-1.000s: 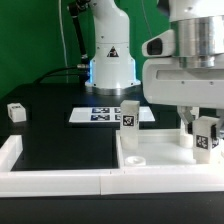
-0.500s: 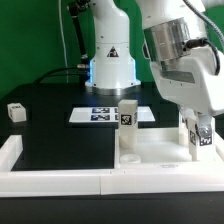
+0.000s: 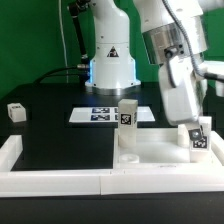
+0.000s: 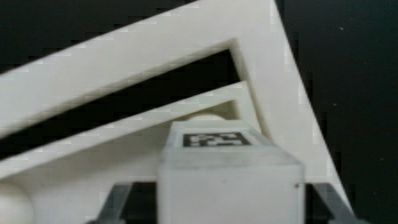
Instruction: Assemble square table
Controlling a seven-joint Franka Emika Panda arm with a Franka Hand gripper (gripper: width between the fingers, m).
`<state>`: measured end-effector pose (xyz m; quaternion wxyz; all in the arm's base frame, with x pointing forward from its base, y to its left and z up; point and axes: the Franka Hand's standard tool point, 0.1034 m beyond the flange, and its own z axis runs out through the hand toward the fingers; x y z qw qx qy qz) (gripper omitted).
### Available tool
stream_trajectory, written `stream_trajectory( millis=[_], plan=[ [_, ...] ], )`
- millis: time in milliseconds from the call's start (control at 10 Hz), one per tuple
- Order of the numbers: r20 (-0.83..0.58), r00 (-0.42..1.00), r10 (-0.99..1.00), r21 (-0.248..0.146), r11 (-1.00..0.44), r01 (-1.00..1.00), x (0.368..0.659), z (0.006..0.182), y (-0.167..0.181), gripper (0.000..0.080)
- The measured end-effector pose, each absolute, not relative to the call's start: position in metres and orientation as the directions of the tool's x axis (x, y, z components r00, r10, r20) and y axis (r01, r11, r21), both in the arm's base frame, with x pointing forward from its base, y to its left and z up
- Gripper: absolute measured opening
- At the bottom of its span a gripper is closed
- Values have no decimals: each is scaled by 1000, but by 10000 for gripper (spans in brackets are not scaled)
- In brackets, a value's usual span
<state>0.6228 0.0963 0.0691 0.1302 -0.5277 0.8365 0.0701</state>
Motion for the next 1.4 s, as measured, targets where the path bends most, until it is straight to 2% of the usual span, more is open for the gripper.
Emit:
stream_trajectory(
  millis=[100,200,400,500,600,700,800,1000,1100,1200,1300,1400],
  plan=[
    [-294,-503,-813,7,525,-851,623,69,102,292],
    [-293,-523,-801,14,543,-840,622,69,106,292],
    [-291,-491,-821,3,512,-859,622,69,106,292],
    [-262,-416,-871,-18,436,-900,620,66,108,472],
    [-230,-271,-935,-47,288,-956,618,64,111,587],
    [-199,-96,-975,-46,107,-993,616,65,115,587],
    [-193,-34,-981,-68,48,-997,619,66,114,639],
    [-180,95,-979,-91,-80,-993,619,65,113,646],
    [-162,235,-958,-101,-221,-970,618,65,112,646],
    [-135,416,-899,-94,-407,-909,618,68,112,649],
    [-109,535,-838,-95,-527,-844,618,68,113,649],
    [-97,582,-808,-93,-575,-813,617,68,114,649]
  ],
)
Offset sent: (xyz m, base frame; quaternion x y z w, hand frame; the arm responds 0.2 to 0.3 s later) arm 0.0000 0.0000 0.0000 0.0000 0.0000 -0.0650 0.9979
